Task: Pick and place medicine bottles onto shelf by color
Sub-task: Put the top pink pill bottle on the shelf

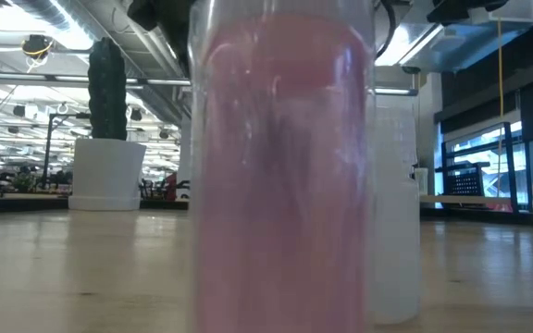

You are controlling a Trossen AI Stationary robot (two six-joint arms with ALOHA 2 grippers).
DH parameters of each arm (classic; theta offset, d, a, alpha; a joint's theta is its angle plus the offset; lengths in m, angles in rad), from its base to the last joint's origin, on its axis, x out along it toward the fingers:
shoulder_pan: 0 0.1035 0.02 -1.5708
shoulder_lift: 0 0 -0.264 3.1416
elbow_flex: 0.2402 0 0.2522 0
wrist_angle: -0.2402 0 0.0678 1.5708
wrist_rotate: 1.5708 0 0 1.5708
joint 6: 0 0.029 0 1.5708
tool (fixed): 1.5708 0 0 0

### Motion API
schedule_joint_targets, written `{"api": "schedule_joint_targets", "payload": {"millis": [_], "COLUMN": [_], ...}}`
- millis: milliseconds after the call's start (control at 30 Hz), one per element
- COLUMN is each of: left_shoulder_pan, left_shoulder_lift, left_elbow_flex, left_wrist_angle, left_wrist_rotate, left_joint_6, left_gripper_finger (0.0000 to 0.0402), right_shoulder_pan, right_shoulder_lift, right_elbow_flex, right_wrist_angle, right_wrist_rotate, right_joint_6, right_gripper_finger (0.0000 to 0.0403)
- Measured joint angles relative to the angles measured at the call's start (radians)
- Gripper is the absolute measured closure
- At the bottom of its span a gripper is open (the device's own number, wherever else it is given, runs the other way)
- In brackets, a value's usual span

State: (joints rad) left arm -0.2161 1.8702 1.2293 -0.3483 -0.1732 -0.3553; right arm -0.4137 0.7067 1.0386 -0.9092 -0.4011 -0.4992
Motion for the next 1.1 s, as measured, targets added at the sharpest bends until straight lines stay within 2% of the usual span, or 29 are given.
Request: {"api": "schedule_joint_targets", "payload": {"millis": [433,1100], "left_shoulder_pan": [0.002,0.01], "left_shoulder_lift": [0.01,0.01], "left_elbow_flex": [0.0,0.0], "left_wrist_angle": [-0.009,-0.009], "left_wrist_rotate": [-0.008,-0.025], "left_joint_6": [-0.001,-0.003], "left_gripper_finger": [0.0198,0.0298], "right_shoulder_pan": [0.0,0.0], "right_shoulder_lift": [0.0,0.0], "right_elbow_flex": [0.0,0.0], "right_wrist_angle": [-0.001,-0.001], "right_wrist_rotate": [0.0,0.0], "right_joint_6": [0.0,0.0], "right_gripper_finger": [0.0192,0.0192]}}
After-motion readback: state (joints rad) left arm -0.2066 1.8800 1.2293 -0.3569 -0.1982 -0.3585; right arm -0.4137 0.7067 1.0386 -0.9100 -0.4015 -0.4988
